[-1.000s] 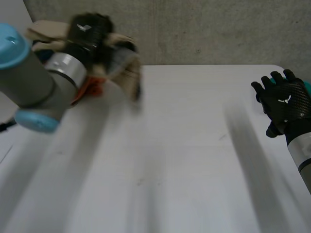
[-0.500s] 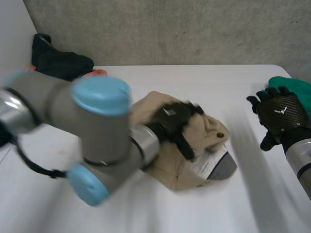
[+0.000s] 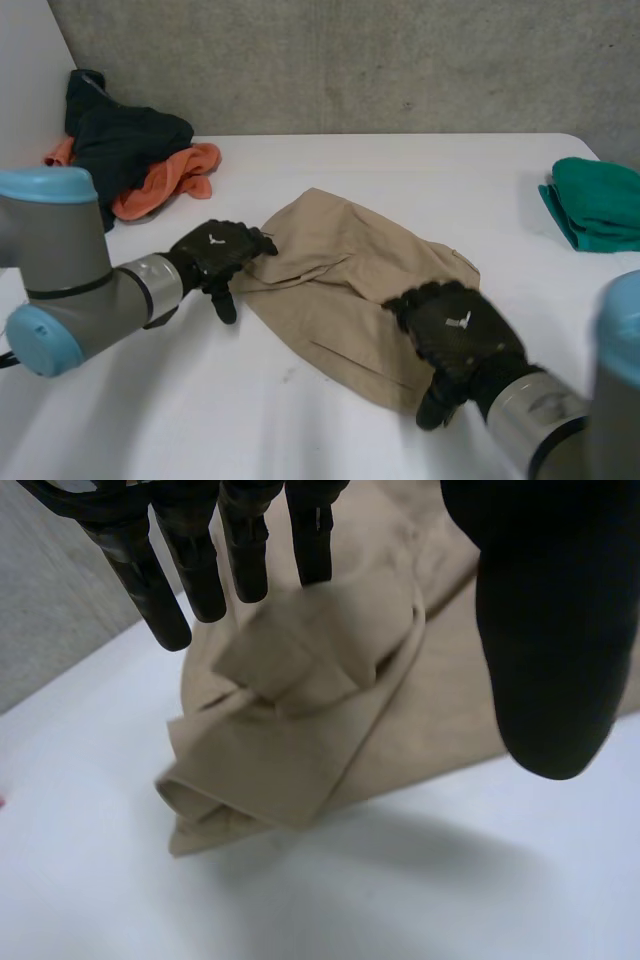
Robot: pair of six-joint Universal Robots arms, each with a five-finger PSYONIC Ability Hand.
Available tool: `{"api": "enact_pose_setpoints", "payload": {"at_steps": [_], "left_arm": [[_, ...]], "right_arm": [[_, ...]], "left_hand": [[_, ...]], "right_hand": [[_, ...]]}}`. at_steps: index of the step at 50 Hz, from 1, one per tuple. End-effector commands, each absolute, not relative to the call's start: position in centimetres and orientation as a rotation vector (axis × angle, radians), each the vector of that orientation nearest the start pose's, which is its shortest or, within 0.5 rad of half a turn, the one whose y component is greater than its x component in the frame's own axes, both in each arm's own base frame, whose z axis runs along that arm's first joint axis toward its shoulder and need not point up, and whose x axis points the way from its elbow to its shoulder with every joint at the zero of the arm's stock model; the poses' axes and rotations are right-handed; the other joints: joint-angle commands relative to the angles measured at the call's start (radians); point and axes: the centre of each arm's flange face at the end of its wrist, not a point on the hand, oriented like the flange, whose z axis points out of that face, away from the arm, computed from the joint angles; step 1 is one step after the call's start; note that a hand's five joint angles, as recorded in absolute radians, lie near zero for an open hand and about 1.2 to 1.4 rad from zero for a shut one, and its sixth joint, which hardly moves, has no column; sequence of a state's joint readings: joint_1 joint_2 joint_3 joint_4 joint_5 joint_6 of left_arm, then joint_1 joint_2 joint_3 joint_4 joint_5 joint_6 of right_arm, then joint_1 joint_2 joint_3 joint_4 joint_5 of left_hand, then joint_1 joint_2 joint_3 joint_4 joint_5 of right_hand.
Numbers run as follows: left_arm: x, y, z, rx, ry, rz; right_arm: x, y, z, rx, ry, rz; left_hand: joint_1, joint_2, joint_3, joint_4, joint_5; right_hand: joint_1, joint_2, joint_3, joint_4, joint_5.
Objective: Fold the laundry.
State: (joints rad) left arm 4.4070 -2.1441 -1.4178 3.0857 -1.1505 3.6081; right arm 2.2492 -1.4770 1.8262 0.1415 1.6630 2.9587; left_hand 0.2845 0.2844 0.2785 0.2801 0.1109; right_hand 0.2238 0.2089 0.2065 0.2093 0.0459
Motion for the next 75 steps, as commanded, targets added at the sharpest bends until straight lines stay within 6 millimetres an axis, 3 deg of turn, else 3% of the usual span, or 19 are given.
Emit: {"api": "enact_pose_setpoints", "payload": {"at_steps": [1, 7, 12, 18, 21, 25, 30, 33, 37, 40, 44, 48, 56, 63, 65, 66, 67, 69, 75], "left_arm": [[-28.0, -31.5, 13.5, 1.428, 2.458, -1.868], [-28.4, -32.6, 11.9, 1.402, 2.452, -1.847], [-28.7, -33.4, 11.9, 1.341, 2.397, -1.876], [-29.2, -33.2, 12.3, 1.344, 2.36, -1.916], [-29.3, -32.9, 13.3, 1.341, 2.35, -1.934], [-29.4, -31.7, 18.2, 1.309, 2.287, -2.056], [-28.5, -28.4, 25.4, 1.177, 2.281, -2.261], [-27.8, -26.6, 28.1, 1.105, 2.297, -2.35], [-26.6, -23.5, 32.2, 1.007, 2.266, -2.523], [-26.2, -22.6, 32.6, 0.988, 2.267, -2.545], [-26.3, -22.8, 30.6, 0.997, 2.344, -2.471], [-27.1, -25.0, 26.3, 1.006, 2.458, -2.348], [-29.5, -32.5, 19.6, 0.978, 2.396, -2.253], [-31.1, -37.1, 20.8, 0.969, 2.14, -2.339], [-31.4, -37.4, 20.4, 0.983, 2.145, -2.343], [-31.6, -37.3, 20.2, 0.995, 2.152, -2.346], [-32.3, -36.8, 20.0, 1.039, 2.167, -2.355], [-33.0, -36.0, 19.7, 1.078, 2.183, -2.36], [-32.7, -31.4, 21.9, 1.082, 2.3, -2.289]], "right_arm": [[26.9, -12.7, 16.6, -1.057, 2.447, -1.538], [27.7, -12.9, 15.5, -1.105, 2.372, -1.637], [28.0, -13.7, 13.3, -1.171, 2.402, -1.634], [28.0, -14.5, 13.5, -1.153, 2.404, -1.702], [28.0, -15.1, 16.9, -1.071, 2.317, -1.838], [27.1, -16.5, 22.9, -1.025, 2.179, -2.102], [25.1, -18.5, 28.1, -1.063, 2.133, -2.345], [24.5, -19.1, 31.4, -1.078, 2.076, -2.447], [23.8, -20.2, 33.7, -1.072, 2.084, -2.488], [23.1, -21.1, 34.5, -1.062, 2.116, -2.487], [23.1, -24.1, 32.2, -1.132, 2.2, -2.348], [23.8, -25.4, 28.7, -1.204, 2.261, -2.182], [24.3, -26.2, 24.1, -1.006, 2.377, -1.947], [25.6, -26.4, 21.9, -0.905, 2.357, -1.897], [26.2, -26.4, 21.7, -0.908, 2.329, -1.915], [26.7, -26.4, 21.4, -0.913, 2.306, -1.927], [26.9, -26.4, 21.3, -0.914, 2.296, -1.936], [27.2, -26.6, 20.8, -0.909, 2.297, -1.945], [26.9, -27.8, 19.8, -0.872, 2.359, -1.994]], "left_hand": [[0.172, 0.172, 0.178, 0.176, 0.171], [0.51, 0.51, 0.516, 0.514, 0.509], [0.99, 0.99, 0.996, 0.994, 0.989], [1.112, 1.112, 1.118, 1.116, 1.111], [1.112, 1.112, 1.118, 1.116, 1.111], [1.112, 1.112, 1.118, 1.116, 1.111], [1.112, 1.112, 1.118, 1.116, 1.111], [1.112, 1.112, 1.118, 1.116, 1.111], [1.112, 1.112, 1.118, 1.116, 1.111], [1.112, 1.112, 1.118, 1.116, 1.111], [1.112, 1.112, 1.118, 1.116, 1.111], [1.112, 1.112, 1.118, 1.116, 1.111], [1.112, 1.112, 1.118, 1.116, 1.111], [1.112, 1.112, 1.118, 1.116, 1.111], [1.112, 1.112, 1.118, 1.116, 1.111], [0.949, 0.949, 0.955, 0.954, 0.948], [0.404, 0.404, 0.41, 0.409, 0.403], [0.103, 0.103, 0.109, 0.108, 0.102], [0.058, 0.058, 0.064, 0.062, 0.057]], "right_hand": [[0.031, 0.046, 0.048, 0.045, 0.034], [0.163, 0.178, 0.18, 0.178, 0.166], [0.392, 0.407, 0.409, 0.406, 0.395], [1.172, 1.186, 1.189, 1.186, 1.175], [1.172, 1.187, 1.19, 1.187, 1.176], [1.172, 1.187, 1.19, 1.187, 1.176], [1.172, 1.187, 1.19, 1.187, 1.176], [1.172, 1.187, 1.19, 1.187, 1.176], [1.172, 1.187, 1.19, 1.187, 1.176], [1.172, 1.187, 1.19, 1.187, 1.176], [1.172, 1.187, 1.19, 1.187, 1.176], [1.172, 1.187, 1.19, 1.187, 1.176], [1.172, 1.187, 1.19, 1.187, 1.176], [1.172, 1.187, 1.19, 1.187, 1.176], [1.172, 1.187, 1.19, 1.187, 1.176], [1.172, 1.187, 1.19, 1.187, 1.176], [1.172, 1.187, 1.19, 1.187, 1.176], [1.172, 1.187, 1.19, 1.187, 1.176], [1.172, 1.187, 1.19, 1.187, 1.176]]}}
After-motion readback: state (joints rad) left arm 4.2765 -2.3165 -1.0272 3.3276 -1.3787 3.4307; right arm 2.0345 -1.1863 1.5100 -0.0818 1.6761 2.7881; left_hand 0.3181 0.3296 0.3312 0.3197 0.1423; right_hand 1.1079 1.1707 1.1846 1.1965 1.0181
